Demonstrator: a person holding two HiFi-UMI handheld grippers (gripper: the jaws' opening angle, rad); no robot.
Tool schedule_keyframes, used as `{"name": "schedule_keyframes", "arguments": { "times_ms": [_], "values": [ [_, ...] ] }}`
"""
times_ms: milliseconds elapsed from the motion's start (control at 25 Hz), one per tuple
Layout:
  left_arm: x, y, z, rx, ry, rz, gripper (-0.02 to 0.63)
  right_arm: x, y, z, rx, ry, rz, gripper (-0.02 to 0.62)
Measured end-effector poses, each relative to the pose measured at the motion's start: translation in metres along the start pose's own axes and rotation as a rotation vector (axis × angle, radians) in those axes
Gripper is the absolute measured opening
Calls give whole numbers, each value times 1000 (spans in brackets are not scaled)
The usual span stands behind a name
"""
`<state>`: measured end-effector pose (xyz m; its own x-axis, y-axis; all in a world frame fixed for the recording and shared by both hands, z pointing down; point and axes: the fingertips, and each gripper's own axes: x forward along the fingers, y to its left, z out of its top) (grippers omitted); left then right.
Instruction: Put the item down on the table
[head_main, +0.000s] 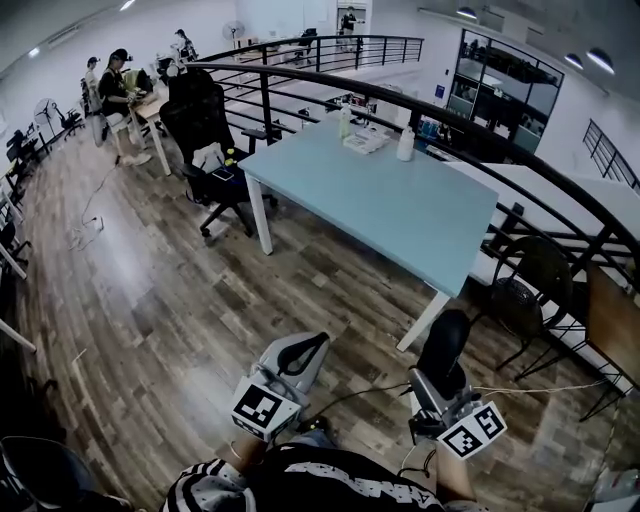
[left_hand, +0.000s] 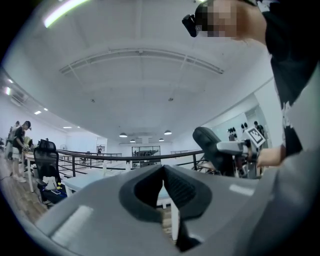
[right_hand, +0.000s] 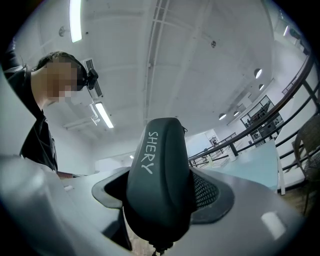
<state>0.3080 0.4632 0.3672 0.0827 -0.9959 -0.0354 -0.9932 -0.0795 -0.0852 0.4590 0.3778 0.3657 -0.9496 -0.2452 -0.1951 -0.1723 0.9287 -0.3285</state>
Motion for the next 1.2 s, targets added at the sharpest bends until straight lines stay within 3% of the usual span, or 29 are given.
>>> {"name": "schedule_keyframes", "arguments": {
  "times_ms": [1200],
  "values": [
    [49, 140, -28, -7, 15, 66, 0, 148, -51, -29, 17, 75, 18, 354]
  ]
}}
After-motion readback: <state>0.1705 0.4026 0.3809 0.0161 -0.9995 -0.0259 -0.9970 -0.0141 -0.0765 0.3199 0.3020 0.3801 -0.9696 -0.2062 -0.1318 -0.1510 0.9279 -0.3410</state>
